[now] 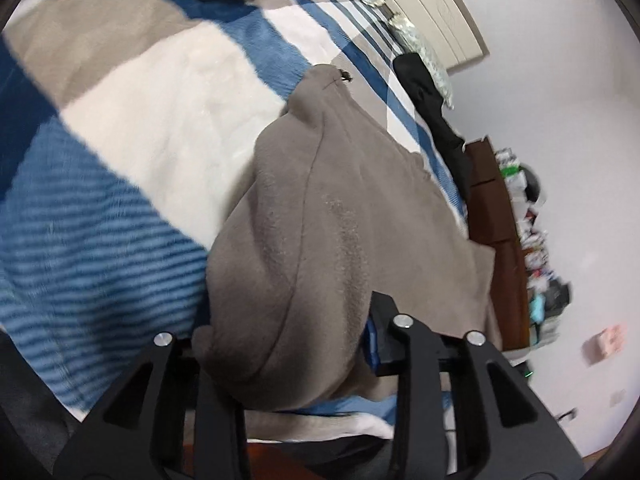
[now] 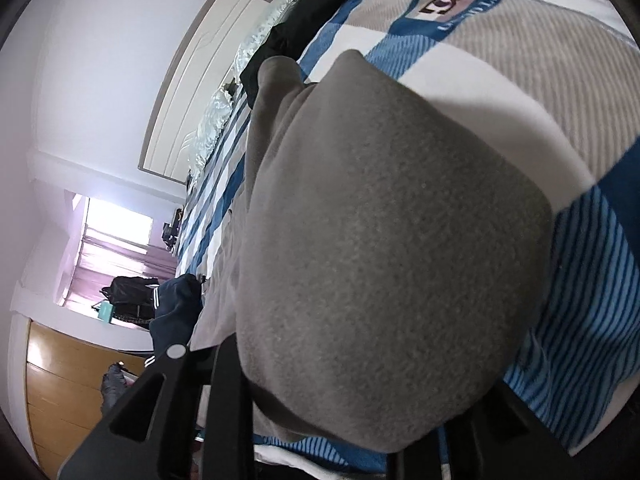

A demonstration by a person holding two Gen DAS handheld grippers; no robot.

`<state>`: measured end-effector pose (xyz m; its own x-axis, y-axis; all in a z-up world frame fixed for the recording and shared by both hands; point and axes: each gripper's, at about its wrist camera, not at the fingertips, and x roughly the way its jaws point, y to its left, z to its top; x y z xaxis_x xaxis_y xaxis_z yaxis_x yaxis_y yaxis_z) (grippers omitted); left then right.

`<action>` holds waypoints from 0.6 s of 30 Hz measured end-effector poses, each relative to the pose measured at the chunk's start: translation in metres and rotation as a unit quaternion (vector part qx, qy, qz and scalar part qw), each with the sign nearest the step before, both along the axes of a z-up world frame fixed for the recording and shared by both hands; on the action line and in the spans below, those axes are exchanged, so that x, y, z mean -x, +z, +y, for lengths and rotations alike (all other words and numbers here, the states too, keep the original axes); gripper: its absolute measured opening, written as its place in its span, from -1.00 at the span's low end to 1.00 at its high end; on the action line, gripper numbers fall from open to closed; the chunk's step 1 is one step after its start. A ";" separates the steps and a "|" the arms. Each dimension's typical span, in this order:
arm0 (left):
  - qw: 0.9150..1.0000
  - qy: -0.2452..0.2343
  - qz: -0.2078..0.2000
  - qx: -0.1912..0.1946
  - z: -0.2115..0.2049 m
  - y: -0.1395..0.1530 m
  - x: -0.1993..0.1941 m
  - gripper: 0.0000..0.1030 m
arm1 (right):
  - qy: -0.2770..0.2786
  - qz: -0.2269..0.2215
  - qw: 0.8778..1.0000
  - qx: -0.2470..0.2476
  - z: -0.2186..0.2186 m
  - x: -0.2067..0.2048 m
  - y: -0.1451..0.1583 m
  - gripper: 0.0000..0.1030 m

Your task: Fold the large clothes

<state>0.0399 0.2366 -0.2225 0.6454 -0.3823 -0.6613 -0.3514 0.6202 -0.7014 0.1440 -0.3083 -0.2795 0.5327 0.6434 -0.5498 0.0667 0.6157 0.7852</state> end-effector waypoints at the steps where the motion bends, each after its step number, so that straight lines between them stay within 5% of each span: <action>1: 1.000 -0.006 0.001 -0.014 -0.002 0.003 -0.001 -0.24 | 0.002 0.000 1.000 0.006 0.001 -0.002 -0.001 -0.51; 3: 0.998 -0.023 0.002 -0.056 -0.009 0.012 -0.004 -0.16 | 0.005 0.003 1.000 0.011 0.002 0.001 0.000 -0.46; 9: 0.987 -0.054 0.013 -0.149 -0.026 0.021 -0.002 0.60 | 0.010 0.007 0.999 0.033 0.003 0.002 0.000 -0.35; 18: 0.966 -0.071 0.007 -0.249 -0.035 0.048 0.012 0.83 | 0.008 0.012 0.999 0.052 0.007 0.003 0.003 -0.21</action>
<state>0.0279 0.2013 -0.1743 0.6003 -0.0980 -0.7937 -0.2455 0.9219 -0.2996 0.1407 -0.3008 -0.2763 0.5094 0.5907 -0.6258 0.0746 0.6942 0.7159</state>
